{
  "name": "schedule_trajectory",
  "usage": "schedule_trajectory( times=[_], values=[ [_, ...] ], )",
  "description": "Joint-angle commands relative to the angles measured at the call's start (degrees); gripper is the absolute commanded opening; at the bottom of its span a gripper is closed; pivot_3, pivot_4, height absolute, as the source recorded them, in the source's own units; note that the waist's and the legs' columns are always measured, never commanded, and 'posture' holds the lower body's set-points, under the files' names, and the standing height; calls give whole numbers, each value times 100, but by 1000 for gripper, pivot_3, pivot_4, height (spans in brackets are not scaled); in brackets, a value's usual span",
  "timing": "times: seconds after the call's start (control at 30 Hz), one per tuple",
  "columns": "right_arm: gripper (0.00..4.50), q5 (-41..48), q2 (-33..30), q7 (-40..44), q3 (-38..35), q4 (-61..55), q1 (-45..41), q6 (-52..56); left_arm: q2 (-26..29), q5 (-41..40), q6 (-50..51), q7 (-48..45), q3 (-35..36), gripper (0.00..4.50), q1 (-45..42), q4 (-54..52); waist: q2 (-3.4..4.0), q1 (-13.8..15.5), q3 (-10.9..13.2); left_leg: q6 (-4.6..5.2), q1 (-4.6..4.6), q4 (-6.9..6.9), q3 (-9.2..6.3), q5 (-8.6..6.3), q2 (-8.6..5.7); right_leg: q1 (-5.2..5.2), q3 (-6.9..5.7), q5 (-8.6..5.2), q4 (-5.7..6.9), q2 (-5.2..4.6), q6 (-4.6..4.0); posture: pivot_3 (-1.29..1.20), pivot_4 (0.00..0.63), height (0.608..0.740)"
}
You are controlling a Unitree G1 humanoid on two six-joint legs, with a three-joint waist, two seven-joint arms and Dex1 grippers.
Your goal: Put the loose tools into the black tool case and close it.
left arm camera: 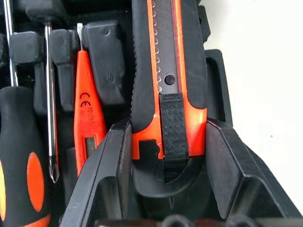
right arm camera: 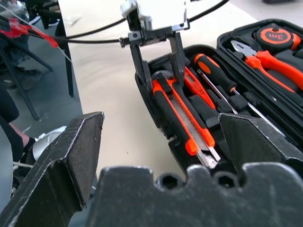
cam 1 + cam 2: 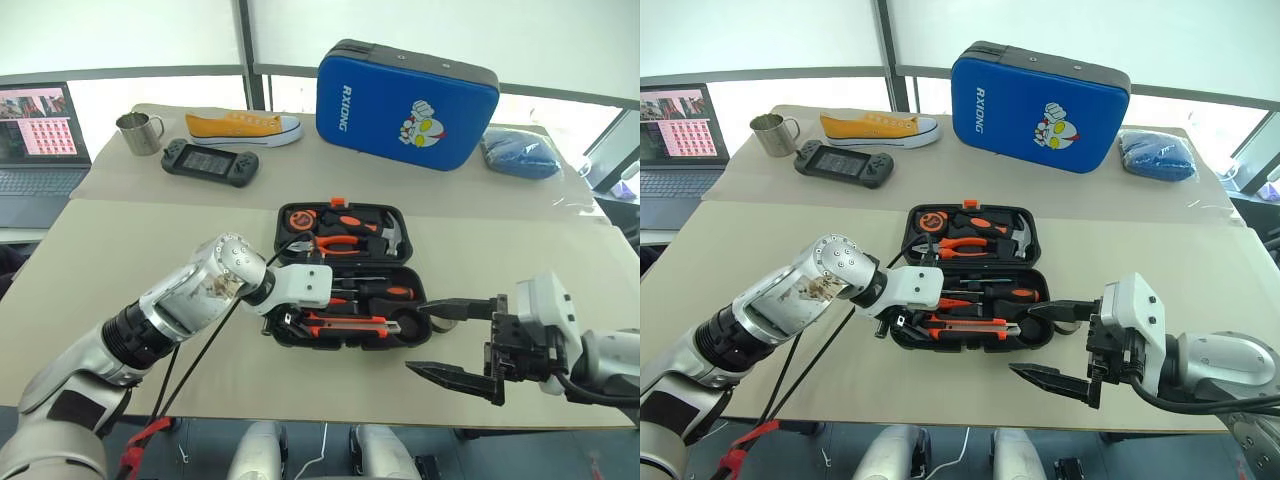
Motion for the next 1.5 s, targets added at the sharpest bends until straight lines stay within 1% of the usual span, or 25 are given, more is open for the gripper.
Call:
schedule_trajectory(
  times=[0.03, 0.23, 0.43, 0.5, 0.6, 0.63, 0.67, 0.77, 0.9, 0.97, 1.07, 1.13, 1.2, 1.23, 1.27, 1.3, 1.33, 1.4, 1.5],
  values=[
    [4500, 123, -10, -103, -197, -172, 51, -17, 239, 116, 152, -207, -130, 1743, -28, -141, 0, -5, 0, 0, 1, 0, 0, 0, 0, 1, 0, 0, 1, 0, 0, 0, 150, 740],
    [4500, 139, -18, -221, -146, -196, 38, -35, 499, 5, 592, -443, -253, 1743, -6, -428, 6, -59, -3, 1, 13, -6, 0, 0, 3, 0, 4, -2, 4, 5, -4, 0, 150, 740],
    [4500, 102, -30, -268, -100, -142, -24, -60, 528, -17, 848, -442, -284, 1743, -39, -505, 6, -55, -4, 1, 14, -6, 0, -1, 2, 3, 4, -3, 3, 4, -3, 0, 150, 740],
    [4500, 107, -24, -296, -90, -149, -41, -54, 438, 7, 969, -321, -289, 2745, -54, -419, 6, -58, -4, 2, 16, -7, 1, -1, 3, 3, 5, -4, 4, 5, -3, 0, 150, 740],
    [4500, 121, -22, -311, -81, -163, -34, -52, 365, -44, 991, -278, -237, 3755, -80, -379, 6, -59, -4, 2, 16, -6, 1, -1, 2, 4, 7, -4, 4, 5, -3, 0, 150, 740],
    [4500, 117, -21, -312, -73, -164, -31, -55, 344, -92, 1031, -275, -194, 4027, -92, -387, 6, -58, -4, 2, 16, -6, 1, -2, 2, 4, 7, -4, 3, 5, -3, 0, 150, 740],
    [4500, 109, -21, -309, -63, -160, -29, -58, 345, -162, 1071, -307, -133, 4409, -117, -417, 6, -57, -4, 3, 16, -6, 1, -2, 2, 4, 7, -4, 3, 5, -2, 0, 150, 740],
    [4500, 95, -22, -294, -51, -141, -27, -66, 354, -391, 1248, -389, 118, 4460, -230, -484, 6, -56, -3, 4, 14, -6, 2, -2, 2, 2, 7, -5, 2, 4, -1, 0, 150, 740],
    [4500, 86, -28, -274, -48, -106, -36, -69, 364, -710, 1108, -477, 577, 4460, -375, -481, 5, -40, -3, 4, 9, -5, 2, -2, 2, -2, 7, -5, 3, 4, -1, 0, 150, 740],
    [4500, 70, -33, -255, -49, -84, -36, -75, 282, -839, 1018, -424, 730, 4460, -364, -434, 5, -24, -3, 4, 8, -4, 2, -2, 2, -2, 7, -5, 3, 4, -1, 0, 150, 740],
    [4500, 36, -48, -243, -15, -51, -67, -76, 32, -922, 979, -195, 851, 3693, -276, -247, 5, -2, -3, 4, 9, -1, 3, -2, -1, 2, 7, -4, 3, 1, 0, 0, 150, 740],
    [4500, 65, -82, -255, -11, -41, -136, -42, 35, -968, 903, -278, 774, 2883, -206, -223, 5, -5, -3, 4, 7, 2, 1, -2, -2, 2, 6, -4, 3, 0, 2, 0, 150, 740],
    [4500, 105, -122, -251, -35, -25, -193, -6, 37, -1000, 796, -328, 719, 2205, -167, -175, 5, -7, -3, 4, 6, 2, 2, -2, -2, 1, 7, -4, 3, 0, 2, 0, 150, 740],
    [4500, 96, -145, -236, -46, -7, -205, -2, -7, -911, 656, -264, 657, 1795, -163, -78, 5, -9, -3, 4, 6, 1, 2, -2, -2, -1, 7, -4, 4, 1, 2, 0, 150, 740],
    [4500, 90, -165, -227, -52, 9, -213, -4, -57, -823, 503, -202, 606, 1481, -158, 7, 5, -7, -3, 4, 6, 1, 1, -2, -1, -2, 7, -4, 5, 2, 2, 0, 150, 740],
    [4500, 89, -181, -229, -47, 26, -228, -5, -116, -756, 394, -151, 546, 943, -164, 88, 4, -6, -2, 4, 6, 1, 1, -2, -2, 0, 7, -4, 5, 2, 2, 0, 150, 740],
    [4500, 91, -187, -255, -26, 23, -251, 1, -191, -771, 362, -146, 495, 560, -162, 127, 5, -6, -3, 4, 5, 2, 1, -2, -2, 0, 7, -4, 5, 1, 2, 0, 150, 740],
    [4500, 109, -186, -303, 3, -2, -282, 24, -275, -831, 294, -204, 449, 32, -136, 125, 4, 3, -2, 4, 4, 3, 1, -2, -4, 0, 7, -4, 5, 0, 2, 0, 150, 740],
    [4500, 121, -183, -329, 4, -26, -278, 43, -267, -809, 213, -312, 355, 32, -123, 94, 4, -4, -2, 4, 0, 4, 0, -2, -4, -1, 6, -4, 4, -1, 2, 0, 150, 740]
  ],
)
